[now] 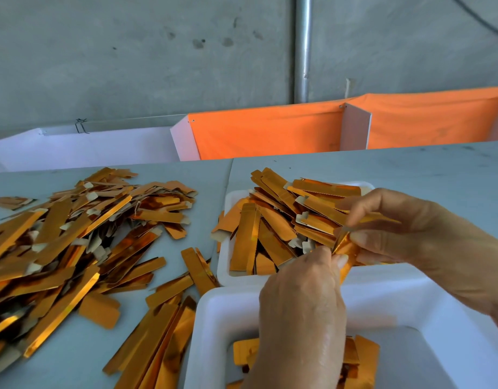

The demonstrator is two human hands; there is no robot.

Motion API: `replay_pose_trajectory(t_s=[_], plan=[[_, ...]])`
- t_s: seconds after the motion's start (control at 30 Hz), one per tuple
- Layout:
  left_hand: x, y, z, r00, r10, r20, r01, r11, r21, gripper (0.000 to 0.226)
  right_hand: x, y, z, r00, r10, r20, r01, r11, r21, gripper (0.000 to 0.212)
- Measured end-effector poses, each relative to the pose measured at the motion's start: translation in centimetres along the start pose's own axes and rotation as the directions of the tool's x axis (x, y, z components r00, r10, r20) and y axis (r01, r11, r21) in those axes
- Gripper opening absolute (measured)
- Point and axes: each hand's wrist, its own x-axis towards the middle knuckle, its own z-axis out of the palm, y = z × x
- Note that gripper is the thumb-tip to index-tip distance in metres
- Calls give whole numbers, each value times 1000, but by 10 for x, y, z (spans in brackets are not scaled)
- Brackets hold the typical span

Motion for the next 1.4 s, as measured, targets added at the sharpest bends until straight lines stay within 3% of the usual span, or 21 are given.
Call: replay_pose_trajectory(t_s=[0.17,0.3,0.43,0.53,0.67,0.77,0.83,0.97,1.1,1.27,1.4], plan=[[3,0,-1,999,7,45,-11,995,98,38,0,2,1,999,-52,15,54,959,-279,29],[7,-1,0,996,3,94,-19,985,171,43,1,0,5,998,-57,10,57,956,-288,31],[3,-1,1,997,55,59,-61,991,122,32,1,-1,5,1000,9,-9,-12,929,-370,35],[2,-3,5,994,105,17,-106,987,120,44,0,-2,5,999,33,-8,-34,907,-421,33],[-4,-4,7,984,176,-19,-174,982,70,74,1,-2,2,1000,12,11,-7,932,-361,23],[-4,-6,6,970,212,-117,-204,976,73,66,0,-1,-3,1000,-5,22,10,975,-221,4],[-5,-7,5,966,193,-175,-195,981,9,57,-1,0,-11,998,-21,59,26,996,-89,26],[-7,-4,3,974,172,-151,-191,974,-123,53,-1,4,-20,995,-18,95,14,999,42,59],[-8,-5,2,975,147,-165,-165,981,-104,44,0,8,-21,996,-5,89,-2,997,79,64],[-7,-7,3,975,143,-170,-143,990,11,32,0,5,-15,995,50,90,-45,998,-51,25],[-6,-9,4,974,156,-163,-134,981,138,35,0,5,-6,993,68,95,-52,984,-168,30]])
